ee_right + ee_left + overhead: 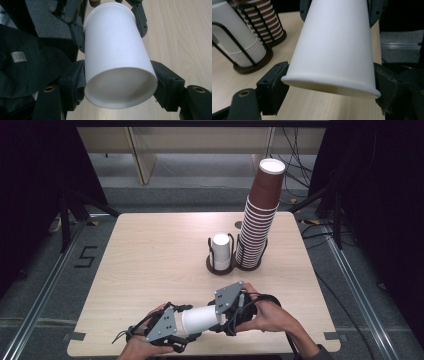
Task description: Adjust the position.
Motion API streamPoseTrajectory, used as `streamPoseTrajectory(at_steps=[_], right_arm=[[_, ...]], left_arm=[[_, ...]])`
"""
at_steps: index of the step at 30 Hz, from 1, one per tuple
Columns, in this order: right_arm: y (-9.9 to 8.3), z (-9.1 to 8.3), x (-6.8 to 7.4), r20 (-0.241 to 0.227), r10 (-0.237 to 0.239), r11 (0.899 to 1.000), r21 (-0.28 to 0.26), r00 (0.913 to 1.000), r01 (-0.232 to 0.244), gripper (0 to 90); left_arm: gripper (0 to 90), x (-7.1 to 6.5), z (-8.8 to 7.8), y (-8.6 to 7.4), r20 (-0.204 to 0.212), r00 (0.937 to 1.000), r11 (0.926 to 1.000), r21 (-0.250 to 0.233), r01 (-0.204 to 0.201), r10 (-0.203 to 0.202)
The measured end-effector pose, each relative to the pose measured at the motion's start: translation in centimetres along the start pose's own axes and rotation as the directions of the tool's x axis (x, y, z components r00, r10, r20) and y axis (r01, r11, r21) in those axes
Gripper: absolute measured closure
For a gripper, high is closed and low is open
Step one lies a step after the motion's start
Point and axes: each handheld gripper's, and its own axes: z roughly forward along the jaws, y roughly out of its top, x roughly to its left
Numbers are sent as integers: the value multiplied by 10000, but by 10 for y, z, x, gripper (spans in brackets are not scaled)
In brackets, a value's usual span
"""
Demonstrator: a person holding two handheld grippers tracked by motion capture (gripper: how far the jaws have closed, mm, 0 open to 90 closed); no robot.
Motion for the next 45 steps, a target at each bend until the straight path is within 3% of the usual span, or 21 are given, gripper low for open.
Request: streamPoseTrajectory(at_steps=[2,6,8,10,17,18,19,20,21,23,26,27,29,32,33,35,36,37,38,42,45], right_arm=[[-3,-5,0,-187,83,9998,-199,9998,-87,343],[-5,-6,0,-212,-29,9996,-286,9998,23,346],[-6,-6,1,-300,190,9996,-210,9994,-196,347],[-7,-1,2,-47,111,9999,79,9999,-111,324],[3,6,12,279,-173,9956,926,9995,147,257],[5,11,13,281,-388,9926,1161,9989,353,263],[6,13,16,365,-236,9908,1344,9991,185,260],[7,16,14,304,-610,9878,1452,9977,559,261],[8,17,15,420,-705,9814,1819,9966,618,268],[9,21,15,345,-960,9776,1911,9948,877,275],[9,25,17,302,-917,9703,2275,9953,825,342],[9,25,14,313,-1286,9688,2177,9912,1188,341],[9,24,14,278,-1276,9697,2134,9914,1188,338],[2,16,8,31,-826,9862,1444,9966,813,337],[-2,13,7,-163,-432,9930,1093,9989,447,336],[-10,6,-1,-231,-327,9983,472,9992,338,337],[-10,6,-1,-231,-327,9983,472,9992,338,337],[-17,0,-6,-169,-76,9998,-175,9998,73,337],[-20,-4,-6,-266,215,9987,-449,9994,-226,336],[-24,-11,-7,-385,435,9928,-1101,9983,-475,336],[-22,-13,-6,-522,388,9886,-1435,9979,-459,336]], left_arm=[[209,1,-3,1,230,9997,9986,-512,94,-83],[227,1,-4,1,365,9992,9984,-533,176,-157],[242,1,-2,1,392,9990,9988,-449,213,-195],[250,1,-3,2,423,9985,9992,-149,367,-360],[257,-4,1,6,289,9996,9980,636,4,-23],[257,-6,3,7,384,9993,9970,767,-59,29],[257,-7,3,7,413,9991,9958,904,-143,106],[257,-8,4,7,480,9988,9960,885,-102,59],[257,-8,4,8,425,9991,9961,872,-108,71],[257,-8,4,8,424,9990,9951,972,-158,118],[254,-8,4,8,453,9989,9948,1001,-198,153],[239,-8,5,7,463,9989,9965,830,-50,12],[210,-8,5,5,472,9987,9982,585,151,-179],[131,-2,3,1,244,9937,9927,-475,1105,-1094],[133,-2,3,1,244,9937,9927,-475,1105,-1094],[146,1,-2,1,290,9861,9780,-1266,1661,-1637],[146,1,-2,1,290,9861,9780,-1266,1661,-1637],[146,3,-4,1,360,9804,9681,-1550,1968,-1935],[146,3,-3,1,442,9758,9596,-1772,2187,-2142],[146,3,-2,0,674,9658,9510,-1694,2586,-2506],[146,3,0,0,964,9546,9398,-1727,2950,-2820]])
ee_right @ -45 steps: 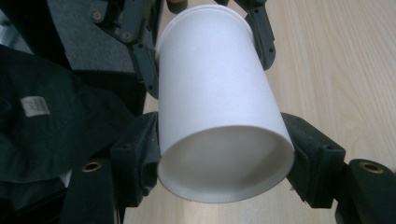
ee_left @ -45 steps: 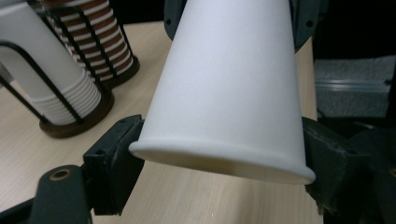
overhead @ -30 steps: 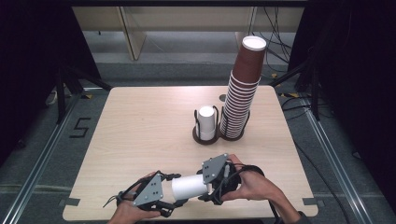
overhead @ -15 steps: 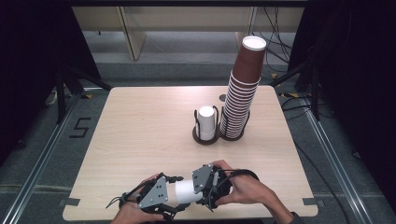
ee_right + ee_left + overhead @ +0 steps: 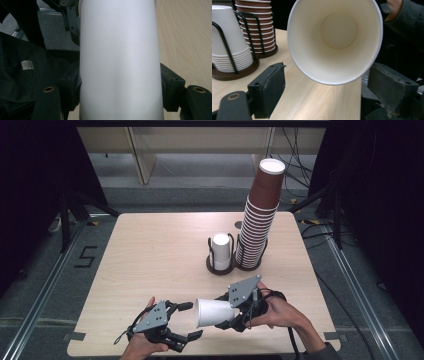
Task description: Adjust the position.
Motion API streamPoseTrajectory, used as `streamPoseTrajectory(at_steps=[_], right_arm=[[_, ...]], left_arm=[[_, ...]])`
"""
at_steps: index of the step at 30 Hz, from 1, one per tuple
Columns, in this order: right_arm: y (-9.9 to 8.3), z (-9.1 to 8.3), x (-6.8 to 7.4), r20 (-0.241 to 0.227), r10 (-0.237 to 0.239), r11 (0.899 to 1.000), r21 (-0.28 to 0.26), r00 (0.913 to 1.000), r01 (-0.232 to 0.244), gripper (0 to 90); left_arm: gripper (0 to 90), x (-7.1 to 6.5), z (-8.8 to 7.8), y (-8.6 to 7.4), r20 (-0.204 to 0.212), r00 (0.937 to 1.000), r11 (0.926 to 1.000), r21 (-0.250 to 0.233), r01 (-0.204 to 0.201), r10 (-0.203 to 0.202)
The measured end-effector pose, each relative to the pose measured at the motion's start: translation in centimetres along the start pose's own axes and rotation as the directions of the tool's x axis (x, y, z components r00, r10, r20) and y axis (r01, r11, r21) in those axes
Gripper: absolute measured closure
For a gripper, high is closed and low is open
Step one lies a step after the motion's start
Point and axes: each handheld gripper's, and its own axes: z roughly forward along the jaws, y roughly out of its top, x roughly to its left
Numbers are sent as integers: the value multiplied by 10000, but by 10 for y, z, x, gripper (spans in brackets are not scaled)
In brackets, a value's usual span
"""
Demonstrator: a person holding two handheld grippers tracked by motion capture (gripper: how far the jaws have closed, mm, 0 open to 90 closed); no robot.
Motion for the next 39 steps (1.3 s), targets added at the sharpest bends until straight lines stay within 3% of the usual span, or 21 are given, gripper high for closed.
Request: streamPoseTrajectory(at_steps=[4,7,13,15,16,21,22,23,24,26,29,30,33,35,39], right_arm=[[0,3,1,-159,-86,9999,-99,9998,84,336],[1,7,2,-281,-136,9998,-121,9995,132,335],[1,14,3,-518,-151,9998,-152,9985,143,334],[-1,17,3,-603,-104,9999,-136,9981,96,332],[-1,18,3,-580,-118,9999,-58,9982,115,333],[-4,21,3,-586,-71,10000,40,9983,74,331],[-4,21,4,-408,26,9993,367,9992,-11,246],[-4,21,4,-408,26,9993,367,9992,-11,246],[-4,18,4,-14,65,9973,729,10000,-64,231],[-3,13,5,490,-169,9953,961,9987,122,224],[0,9,7,680,-577,9918,1177,9960,494,238],[4,8,12,935,-882,9868,1438,9917,742,237],[7,9,17,990,-903,9833,1665,9910,729,236],[8,16,19,1145,-1197,9758,1964,9862,957,231],[9,26,23,1023,-1497,9628,2413,9834,1215,237]], left_arm=[[146,0,1,1,181,9997,9994,-304,173,-168],[146,-1,0,2,125,9998,9997,-169,152,-150],[147,-6,3,3,244,9996,9992,-375,118,-109],[149,-7,2,4,94,9994,9982,-511,-323,328],[197,-7,1,4,33,9992,9979,-515,-403,405],[226,-7,0,4,75,9985,9978,-381,-542,545],[235,-7,0,5,78,9986,9979,-369,-527,530],[236,-7,0,5,78,9986,9979,-369,-527,530],[238,-6,-2,6,22,9980,9976,-269,-636,637],[240,-6,-3,7,-197,9974,9976,-23,-695,694],[240,-6,-3,7,-354,9962,9966,277,-781,791],[239,-6,-2,7,-396,9960,9956,516,-784,804],[240,-6,0,6,-481,9947,9930,804,-863,904],[240,-8,2,5,-478,9945,9905,1060,-879,934],[240,-11,4,6,-555,9928,9867,1298,-979,1058]])
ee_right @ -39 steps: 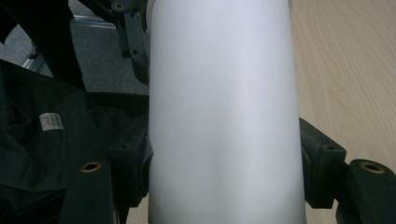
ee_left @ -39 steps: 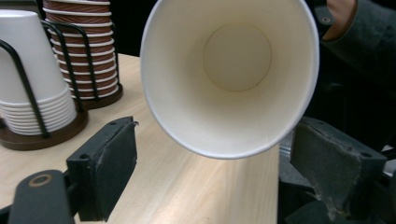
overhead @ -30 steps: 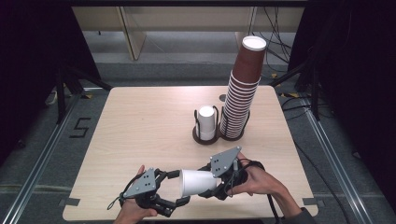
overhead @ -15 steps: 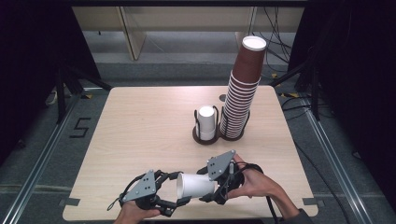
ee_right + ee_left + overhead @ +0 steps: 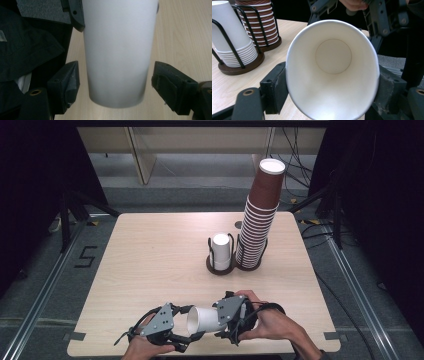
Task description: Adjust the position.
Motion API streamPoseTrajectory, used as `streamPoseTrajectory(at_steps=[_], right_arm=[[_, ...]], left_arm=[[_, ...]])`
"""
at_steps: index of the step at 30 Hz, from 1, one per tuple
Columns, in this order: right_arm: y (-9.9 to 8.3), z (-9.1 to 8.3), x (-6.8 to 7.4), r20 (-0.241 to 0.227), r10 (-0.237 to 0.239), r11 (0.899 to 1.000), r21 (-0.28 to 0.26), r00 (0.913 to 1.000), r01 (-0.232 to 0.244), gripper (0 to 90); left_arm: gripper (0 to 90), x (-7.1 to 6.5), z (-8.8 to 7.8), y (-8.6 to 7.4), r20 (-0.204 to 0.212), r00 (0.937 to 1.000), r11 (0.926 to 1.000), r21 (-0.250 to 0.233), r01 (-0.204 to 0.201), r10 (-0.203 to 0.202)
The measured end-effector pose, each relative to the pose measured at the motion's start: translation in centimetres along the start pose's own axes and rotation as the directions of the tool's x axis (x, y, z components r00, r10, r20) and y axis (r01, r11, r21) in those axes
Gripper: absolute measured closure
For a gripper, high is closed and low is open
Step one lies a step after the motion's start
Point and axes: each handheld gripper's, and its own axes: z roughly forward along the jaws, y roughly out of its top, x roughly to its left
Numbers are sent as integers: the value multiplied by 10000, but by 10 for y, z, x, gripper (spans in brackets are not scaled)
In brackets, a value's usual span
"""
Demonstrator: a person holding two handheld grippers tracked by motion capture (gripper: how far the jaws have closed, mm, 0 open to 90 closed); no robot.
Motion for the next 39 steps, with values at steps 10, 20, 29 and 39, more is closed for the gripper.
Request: streamPoseTrajectory(at_steps=[10,20,29,39], right_arm=[[0,8,0,75,-26,9997,253,10000,24,343],[-15,-4,-12,-831,1226,9616,-2367,9890,-1391,343],[-10,8,-6,-1186,1296,9546,-2538,9844,-1562,340],[-20,14,-9,-1227,1956,9470,-2341,9730,-2199,230]], left_arm=[[192,-1,0,1,25,9990,9953,-859,447,-446],[142,-1,-5,2,190,9935,9657,-2338,1133,-1119],[198,-4,-3,3,121,9938,9609,-2542,1098,-1103],[231,0,-5,3,-127,9943,9696,-2230,1008,-1063]])
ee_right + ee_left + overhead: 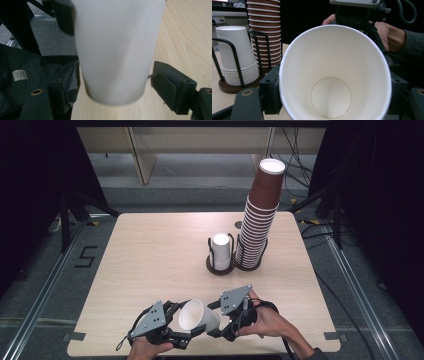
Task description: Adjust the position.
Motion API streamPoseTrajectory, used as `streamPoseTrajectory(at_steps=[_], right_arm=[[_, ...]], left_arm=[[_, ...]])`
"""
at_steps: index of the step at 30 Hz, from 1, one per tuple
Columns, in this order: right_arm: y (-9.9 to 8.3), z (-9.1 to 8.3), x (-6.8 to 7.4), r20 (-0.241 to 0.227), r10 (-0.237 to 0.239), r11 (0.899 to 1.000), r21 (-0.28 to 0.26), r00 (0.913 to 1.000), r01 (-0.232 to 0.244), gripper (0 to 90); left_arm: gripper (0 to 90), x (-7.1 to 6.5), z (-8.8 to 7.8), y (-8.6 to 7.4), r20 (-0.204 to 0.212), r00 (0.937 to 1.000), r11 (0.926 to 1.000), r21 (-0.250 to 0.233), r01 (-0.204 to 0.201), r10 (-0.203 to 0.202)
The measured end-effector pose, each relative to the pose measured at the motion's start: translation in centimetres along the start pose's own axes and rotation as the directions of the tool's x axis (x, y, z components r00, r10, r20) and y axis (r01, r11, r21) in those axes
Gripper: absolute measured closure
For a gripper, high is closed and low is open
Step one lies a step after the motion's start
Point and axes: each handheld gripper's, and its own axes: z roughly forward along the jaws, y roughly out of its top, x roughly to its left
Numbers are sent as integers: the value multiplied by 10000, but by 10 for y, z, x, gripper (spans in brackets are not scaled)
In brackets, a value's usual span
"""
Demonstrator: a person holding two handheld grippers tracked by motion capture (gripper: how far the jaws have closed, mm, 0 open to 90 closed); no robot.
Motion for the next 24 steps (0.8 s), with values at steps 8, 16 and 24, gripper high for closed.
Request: streamPoseTrajectory(at_steps=[8,16,24], right_arm=[[-16,-17,-6,801,610,9981,76,9949,-618,199],[-39,-36,-8,1843,1296,9912,10,9743,-1320,213],[-58,-46,-6,2436,1838,9811,135,9523,-1929,213]], left_arm=[[230,9,-4,0,-1011,9948,9987,510,-23,75],[230,18,-10,0,-2362,9710,9901,1405,-43,377],[228,29,-15,-3,-3713,9274,9793,1999,325,450]])
